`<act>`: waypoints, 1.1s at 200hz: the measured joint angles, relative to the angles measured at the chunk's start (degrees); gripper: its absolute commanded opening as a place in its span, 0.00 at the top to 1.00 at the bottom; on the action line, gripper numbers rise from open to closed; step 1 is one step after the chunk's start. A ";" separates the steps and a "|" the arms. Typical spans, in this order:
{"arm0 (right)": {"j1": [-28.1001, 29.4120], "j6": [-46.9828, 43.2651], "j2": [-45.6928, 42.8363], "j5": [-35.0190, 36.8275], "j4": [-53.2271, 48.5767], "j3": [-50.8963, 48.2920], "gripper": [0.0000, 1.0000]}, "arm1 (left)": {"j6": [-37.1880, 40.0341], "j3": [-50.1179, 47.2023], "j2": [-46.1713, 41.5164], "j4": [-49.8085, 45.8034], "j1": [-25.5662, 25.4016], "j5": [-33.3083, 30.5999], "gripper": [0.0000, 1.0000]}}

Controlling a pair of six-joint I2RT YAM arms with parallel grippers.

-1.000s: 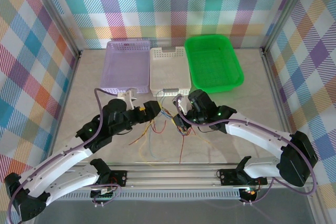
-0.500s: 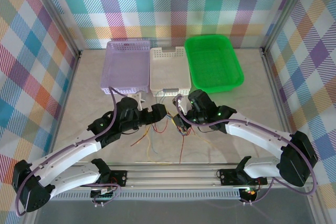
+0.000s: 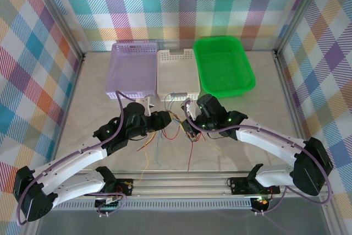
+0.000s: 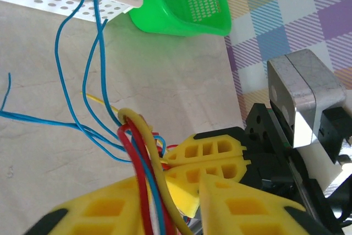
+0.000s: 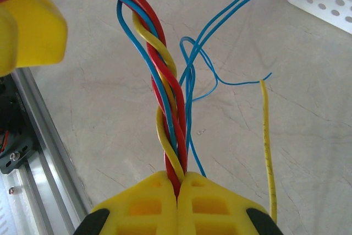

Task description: Untangle the cables

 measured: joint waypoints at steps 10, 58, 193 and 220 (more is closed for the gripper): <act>0.00 0.15 0.00 0.17 0.00 0.02 1.00 | -0.17 -0.07 0.00 0.15 -0.02 0.17 0.86; 0.00 0.17 -0.52 1.31 0.00 0.22 1.00 | -0.13 -0.28 -0.02 0.98 -0.04 0.11 1.00; 0.37 6.67 -12.92 3.45 4.13 -1.95 0.34 | -13.49 -1.81 -0.11 8.37 -6.08 -14.84 1.00; 0.37 12.57 -17.97 -0.63 8.98 -5.99 0.35 | -14.93 0.42 0.35 9.18 -8.63 -16.74 1.00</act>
